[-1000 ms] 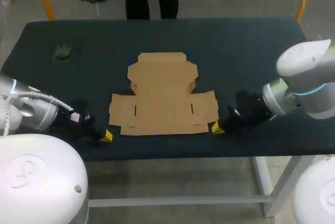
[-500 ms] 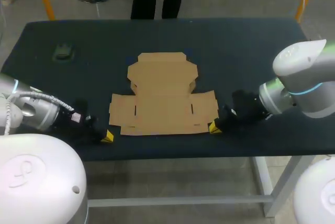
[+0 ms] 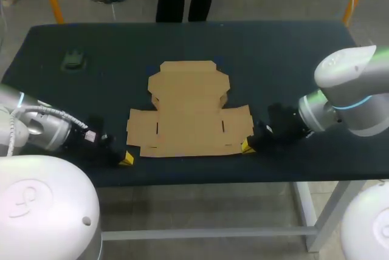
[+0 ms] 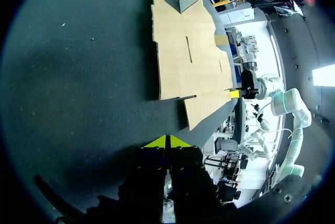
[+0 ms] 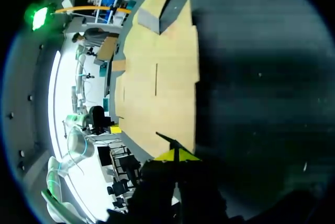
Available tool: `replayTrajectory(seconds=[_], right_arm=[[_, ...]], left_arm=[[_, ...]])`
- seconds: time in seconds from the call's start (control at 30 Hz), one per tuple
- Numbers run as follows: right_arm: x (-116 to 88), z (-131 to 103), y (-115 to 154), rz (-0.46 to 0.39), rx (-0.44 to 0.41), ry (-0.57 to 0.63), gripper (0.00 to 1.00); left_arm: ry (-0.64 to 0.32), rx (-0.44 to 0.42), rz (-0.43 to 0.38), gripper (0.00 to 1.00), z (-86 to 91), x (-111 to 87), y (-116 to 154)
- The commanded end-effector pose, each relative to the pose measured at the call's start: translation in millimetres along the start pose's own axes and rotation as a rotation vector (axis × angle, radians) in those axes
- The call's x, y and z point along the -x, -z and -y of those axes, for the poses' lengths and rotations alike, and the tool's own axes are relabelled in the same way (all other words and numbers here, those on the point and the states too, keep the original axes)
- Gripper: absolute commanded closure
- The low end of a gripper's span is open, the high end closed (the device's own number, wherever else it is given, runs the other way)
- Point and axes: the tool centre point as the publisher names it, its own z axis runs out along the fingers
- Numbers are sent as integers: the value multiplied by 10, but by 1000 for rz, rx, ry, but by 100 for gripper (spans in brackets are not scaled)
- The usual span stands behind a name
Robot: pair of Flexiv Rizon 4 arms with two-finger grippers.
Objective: Assemble the packaging by folding the flat box into shape, placing the metal phone stand inside, and closing the box properly
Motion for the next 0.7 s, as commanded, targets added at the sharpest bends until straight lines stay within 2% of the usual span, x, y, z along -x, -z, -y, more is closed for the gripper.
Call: replayTrajectory(seconds=[0.03,0.7], right_arm=[[3,-2,-5,-3,4,1,100],[-41,-15,-25,-6,20,11,100]], left_arm=[[-1,10,-3,100,26,26,-33],[-7,32,-20,100,31,16,-105]])
